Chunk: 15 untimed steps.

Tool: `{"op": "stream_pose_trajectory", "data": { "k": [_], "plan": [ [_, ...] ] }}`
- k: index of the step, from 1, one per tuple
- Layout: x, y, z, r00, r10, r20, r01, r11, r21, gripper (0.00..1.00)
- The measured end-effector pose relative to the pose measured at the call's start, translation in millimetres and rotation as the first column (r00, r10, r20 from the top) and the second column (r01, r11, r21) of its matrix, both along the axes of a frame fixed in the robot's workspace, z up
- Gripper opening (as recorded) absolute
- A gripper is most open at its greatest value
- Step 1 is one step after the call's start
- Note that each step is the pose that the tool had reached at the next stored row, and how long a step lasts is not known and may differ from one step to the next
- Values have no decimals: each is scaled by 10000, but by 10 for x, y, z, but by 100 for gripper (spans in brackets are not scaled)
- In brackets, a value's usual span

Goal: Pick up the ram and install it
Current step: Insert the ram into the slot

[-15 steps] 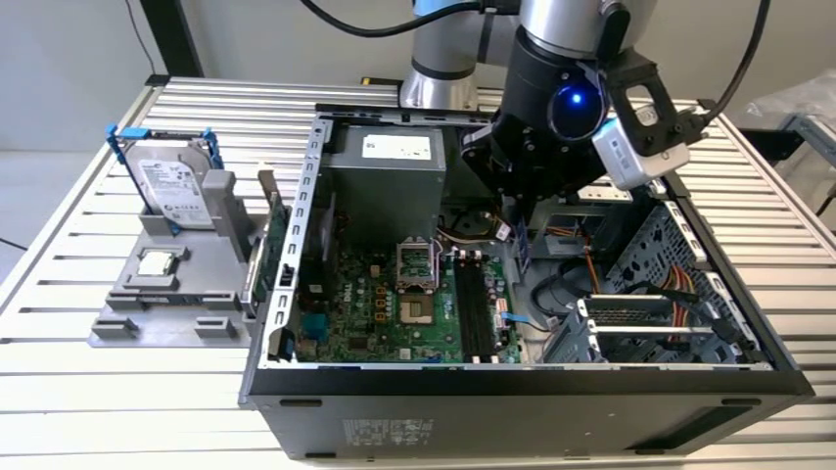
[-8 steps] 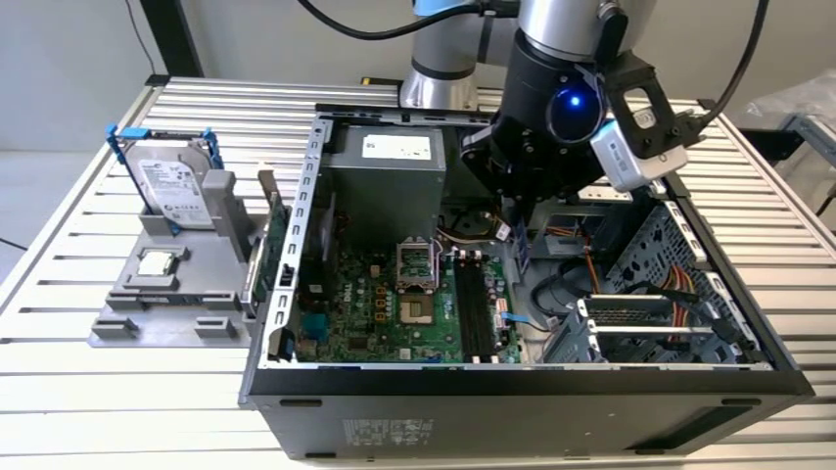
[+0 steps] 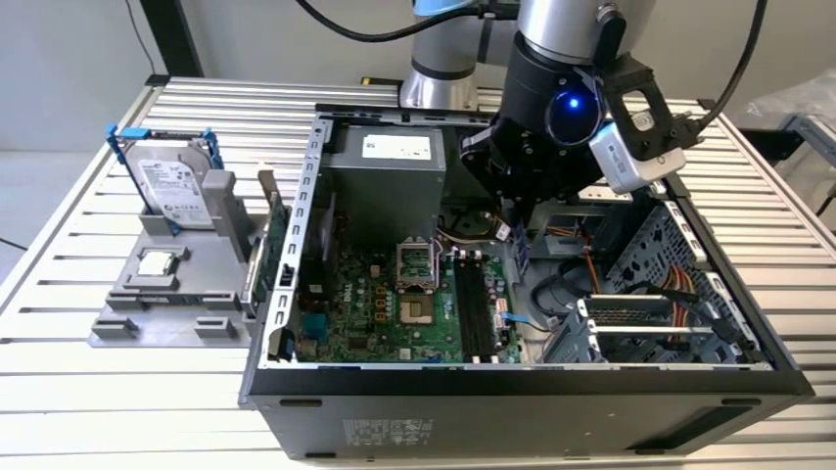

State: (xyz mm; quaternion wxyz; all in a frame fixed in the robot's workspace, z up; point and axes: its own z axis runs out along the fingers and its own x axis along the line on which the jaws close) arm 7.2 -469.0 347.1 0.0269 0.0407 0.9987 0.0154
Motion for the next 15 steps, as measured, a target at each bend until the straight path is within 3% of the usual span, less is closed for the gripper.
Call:
{"op": "stream_pose_trajectory", "data": {
  "k": [15],
  "plan": [
    [0, 0, -57, 10000, 0, 0, 0, 10000, -16, 0]
  ]
}}
